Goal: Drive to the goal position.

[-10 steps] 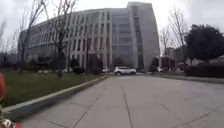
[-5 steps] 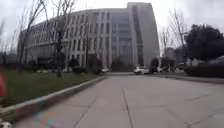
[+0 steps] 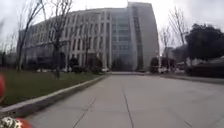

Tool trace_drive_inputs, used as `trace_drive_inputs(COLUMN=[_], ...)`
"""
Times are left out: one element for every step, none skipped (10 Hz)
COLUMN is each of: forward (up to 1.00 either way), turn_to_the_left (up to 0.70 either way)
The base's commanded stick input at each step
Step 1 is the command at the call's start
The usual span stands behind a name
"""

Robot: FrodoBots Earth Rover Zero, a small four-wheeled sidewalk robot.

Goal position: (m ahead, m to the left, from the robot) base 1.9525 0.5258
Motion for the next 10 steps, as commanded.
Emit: trace_drive_inputs(forward=[0.70,0.70,0.70,0.70,0.70,0.70,0.70,0.70,0.70,0.70], turn_to_the_left=[0.00,0.00,0.00,0.00,0.00,0.00,0.00,0.00,0.00,0.00])
